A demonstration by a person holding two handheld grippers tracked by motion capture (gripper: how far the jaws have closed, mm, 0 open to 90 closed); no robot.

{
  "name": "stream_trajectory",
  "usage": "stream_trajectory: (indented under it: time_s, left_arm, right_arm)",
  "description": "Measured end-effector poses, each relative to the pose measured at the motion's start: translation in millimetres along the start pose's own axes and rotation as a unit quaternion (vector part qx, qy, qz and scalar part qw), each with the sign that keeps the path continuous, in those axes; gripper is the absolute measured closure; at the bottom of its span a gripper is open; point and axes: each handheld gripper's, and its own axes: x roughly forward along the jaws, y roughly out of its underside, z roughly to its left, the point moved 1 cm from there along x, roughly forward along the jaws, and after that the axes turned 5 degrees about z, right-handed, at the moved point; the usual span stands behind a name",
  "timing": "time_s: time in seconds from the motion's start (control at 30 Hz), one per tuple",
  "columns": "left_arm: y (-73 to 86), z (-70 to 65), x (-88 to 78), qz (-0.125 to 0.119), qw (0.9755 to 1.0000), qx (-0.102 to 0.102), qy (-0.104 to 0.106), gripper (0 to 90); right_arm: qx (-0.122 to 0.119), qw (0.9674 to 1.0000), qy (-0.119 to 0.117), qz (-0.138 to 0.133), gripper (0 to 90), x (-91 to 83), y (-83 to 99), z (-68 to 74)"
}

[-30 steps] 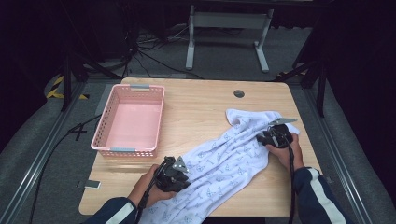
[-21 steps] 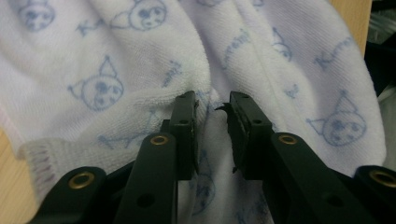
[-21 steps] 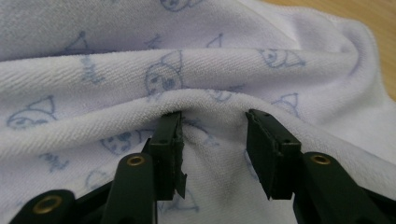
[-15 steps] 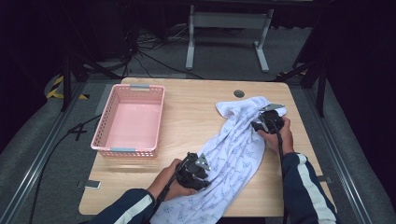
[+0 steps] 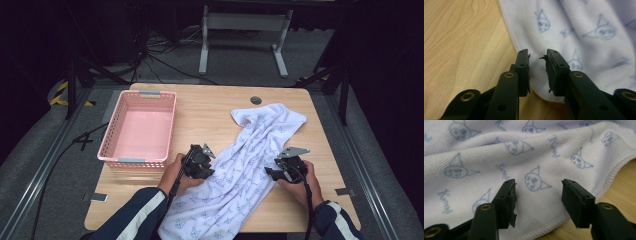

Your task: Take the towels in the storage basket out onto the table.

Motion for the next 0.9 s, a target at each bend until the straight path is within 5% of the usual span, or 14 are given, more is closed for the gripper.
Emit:
stream_trajectory:
  time_s: [0.07,0.27,0.43,0.57,0.67,0.8,0.9]
  left_arm:
    - [-0.7,-0.7,-1.1,0.010,0.9998,0.011,-0.011,78.0]
    - [8.3,4.3,-6.2,0.014,0.9999,-0.002,-0.009,86.2]
    - [16.1,4.8,-10.5,0.016,0.9998,-0.012,-0.004,88.2]
    - [22.4,-1.0,-13.3,0.016,0.9999,-0.004,0.001,89.2]
    - [28.6,-3.3,-13.6,0.011,0.9999,0.001,0.001,89.8]
    - [30.3,-3.3,-15.2,-0.009,1.0000,-0.004,0.002,85.6]
    - [24.1,-6.8,-20.9,-0.045,0.9990,0.002,0.003,79.9]
  right_arm:
    - [0.015,0.9999,0.000,0.002,46.5,-1.4,1.9,-3.9]
    - [0.047,0.9971,0.056,0.022,47.7,-11.5,11.4,-35.6]
    - [0.065,0.9882,0.134,0.034,50.1,-14.2,14.5,-69.1]
    - [0.091,0.9857,0.138,0.033,45.8,-12.9,14.3,-93.4]
    - [0.082,0.9817,0.169,0.033,49.2,-11.1,13.4,-95.5]
    - [0.090,0.9877,0.127,0.008,45.1,-18.6,18.6,-88.1]
    - [0.065,0.9916,0.112,-0.008,44.5,-32.1,20.0,-72.8]
